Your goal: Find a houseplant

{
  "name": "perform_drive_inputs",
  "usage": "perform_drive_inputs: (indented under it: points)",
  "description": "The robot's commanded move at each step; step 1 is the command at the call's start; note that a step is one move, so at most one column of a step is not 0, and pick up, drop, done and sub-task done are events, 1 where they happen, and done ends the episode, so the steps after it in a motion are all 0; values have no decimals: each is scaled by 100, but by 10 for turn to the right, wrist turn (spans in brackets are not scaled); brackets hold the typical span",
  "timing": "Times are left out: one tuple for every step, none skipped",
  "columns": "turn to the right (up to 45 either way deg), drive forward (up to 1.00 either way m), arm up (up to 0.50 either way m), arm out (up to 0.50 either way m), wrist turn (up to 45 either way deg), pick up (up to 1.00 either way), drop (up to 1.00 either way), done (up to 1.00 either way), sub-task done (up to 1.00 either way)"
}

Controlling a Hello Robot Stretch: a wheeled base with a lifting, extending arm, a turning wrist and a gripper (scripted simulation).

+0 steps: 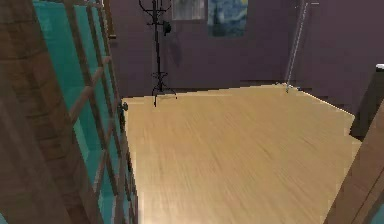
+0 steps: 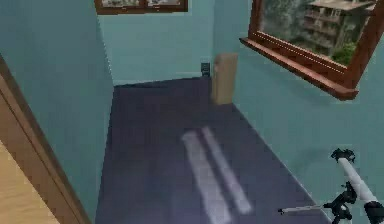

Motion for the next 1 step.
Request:
perform_drive_inputs:
  points:
    - [0, 100, 0, 0, 0, 0, 0, 0, 0]
